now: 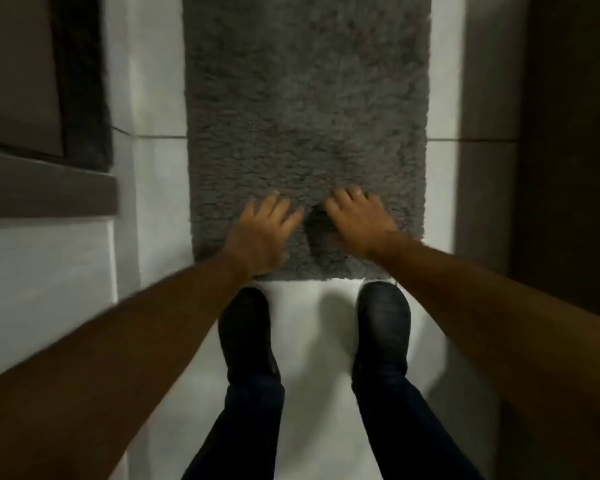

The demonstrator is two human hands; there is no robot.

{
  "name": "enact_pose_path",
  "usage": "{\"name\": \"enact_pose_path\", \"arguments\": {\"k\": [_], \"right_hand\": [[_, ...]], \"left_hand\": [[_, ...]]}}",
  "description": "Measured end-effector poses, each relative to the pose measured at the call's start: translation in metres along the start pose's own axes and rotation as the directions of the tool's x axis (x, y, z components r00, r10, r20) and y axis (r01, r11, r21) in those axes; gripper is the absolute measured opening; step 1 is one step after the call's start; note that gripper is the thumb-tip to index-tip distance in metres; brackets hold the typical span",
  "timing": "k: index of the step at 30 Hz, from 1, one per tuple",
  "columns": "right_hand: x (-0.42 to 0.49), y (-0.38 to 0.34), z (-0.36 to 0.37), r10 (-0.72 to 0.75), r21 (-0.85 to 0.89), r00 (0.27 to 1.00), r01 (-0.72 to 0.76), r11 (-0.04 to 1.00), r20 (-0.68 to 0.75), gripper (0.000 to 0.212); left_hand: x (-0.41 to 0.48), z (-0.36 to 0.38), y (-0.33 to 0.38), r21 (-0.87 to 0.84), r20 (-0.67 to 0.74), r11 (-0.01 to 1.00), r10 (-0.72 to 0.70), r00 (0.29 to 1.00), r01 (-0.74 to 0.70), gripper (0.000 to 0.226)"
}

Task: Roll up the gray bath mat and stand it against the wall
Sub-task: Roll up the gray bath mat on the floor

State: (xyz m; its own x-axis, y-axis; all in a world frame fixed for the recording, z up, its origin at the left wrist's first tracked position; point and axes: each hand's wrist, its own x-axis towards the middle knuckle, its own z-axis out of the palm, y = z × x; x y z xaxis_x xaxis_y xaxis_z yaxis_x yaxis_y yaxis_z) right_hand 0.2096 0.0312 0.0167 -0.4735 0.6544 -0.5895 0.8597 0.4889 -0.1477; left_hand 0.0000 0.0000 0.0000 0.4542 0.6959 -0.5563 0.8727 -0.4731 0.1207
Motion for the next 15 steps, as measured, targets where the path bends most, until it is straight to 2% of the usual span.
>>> {"name": "enact_pose_path", "arguments": {"k": [3, 5, 7, 9, 15], "right_hand": [[0.009, -0.007, 0.065, -0.011, -0.086, 0.998, 0.016, 0.996, 0.061, 0.08], [0.011, -0.01, 0.104, -0.018, -0.13, 0.995, 0.031, 0.991, 0.102, 0.09], [0.016, -0.005, 0.124, -0.004, -0.157, 0.996, 0.018, 0.987, 0.084, 0.098], [0.017, -0.005, 0.132, -0.004, -0.175, 0.997, 0.018, 0.984, 0.078, 0.103], [0.014, -0.003, 0.128, -0.017, -0.156, 0.997, 0.028, 0.987, 0.075, 0.111]], "left_hand": [[0.011, 0.062, 0.019, 0.072, 0.109, 0.996, 0.036, 0.993, -0.044, 0.088], [0.014, 0.099, 0.026, 0.11, 0.166, 0.993, 0.012, 0.986, -0.031, 0.103], [0.021, 0.118, 0.025, 0.14, 0.154, 0.99, -0.019, 0.988, -0.003, 0.112], [0.023, 0.125, 0.025, 0.154, 0.11, 0.988, -0.009, 0.994, -0.008, 0.104], [0.032, 0.107, 0.004, 0.125, 0.121, 0.984, 0.112, 0.986, -0.127, 0.084]]}}
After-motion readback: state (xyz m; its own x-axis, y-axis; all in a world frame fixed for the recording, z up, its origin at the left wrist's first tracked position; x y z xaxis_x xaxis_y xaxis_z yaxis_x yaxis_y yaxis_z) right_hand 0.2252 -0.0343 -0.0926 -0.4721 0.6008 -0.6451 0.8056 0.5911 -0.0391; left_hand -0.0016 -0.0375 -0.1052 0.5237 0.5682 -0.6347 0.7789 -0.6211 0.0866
